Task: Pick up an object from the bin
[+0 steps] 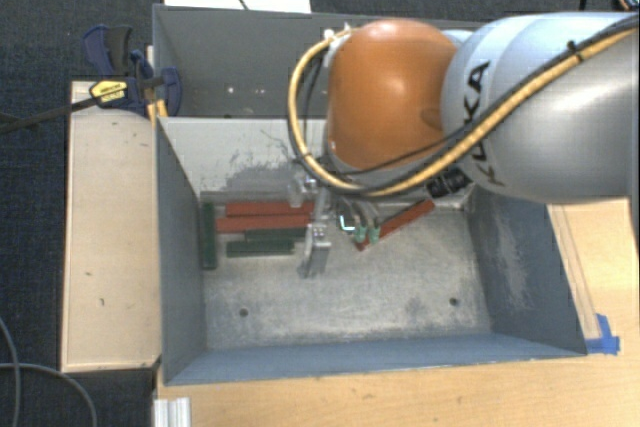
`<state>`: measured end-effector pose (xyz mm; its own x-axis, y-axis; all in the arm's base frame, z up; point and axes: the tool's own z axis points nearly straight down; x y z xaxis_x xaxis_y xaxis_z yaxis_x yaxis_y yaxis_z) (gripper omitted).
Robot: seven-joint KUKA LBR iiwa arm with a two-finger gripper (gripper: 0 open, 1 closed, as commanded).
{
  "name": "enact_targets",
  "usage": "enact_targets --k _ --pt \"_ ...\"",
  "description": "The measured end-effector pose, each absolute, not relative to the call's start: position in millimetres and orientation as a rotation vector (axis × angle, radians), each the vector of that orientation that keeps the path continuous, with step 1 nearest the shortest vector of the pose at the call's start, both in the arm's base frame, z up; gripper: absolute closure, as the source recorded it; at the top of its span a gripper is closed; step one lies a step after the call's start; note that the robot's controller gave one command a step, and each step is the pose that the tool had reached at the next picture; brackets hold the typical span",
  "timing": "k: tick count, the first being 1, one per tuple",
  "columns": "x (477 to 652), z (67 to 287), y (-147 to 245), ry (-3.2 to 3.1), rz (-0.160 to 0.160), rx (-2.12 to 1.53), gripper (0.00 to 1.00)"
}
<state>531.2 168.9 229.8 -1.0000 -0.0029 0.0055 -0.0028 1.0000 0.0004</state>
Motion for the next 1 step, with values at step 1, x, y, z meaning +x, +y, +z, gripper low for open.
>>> enact_targets --k 1 --pt "503.2 65.7 150.6 -3.135 0.001 -0.001 0.00"
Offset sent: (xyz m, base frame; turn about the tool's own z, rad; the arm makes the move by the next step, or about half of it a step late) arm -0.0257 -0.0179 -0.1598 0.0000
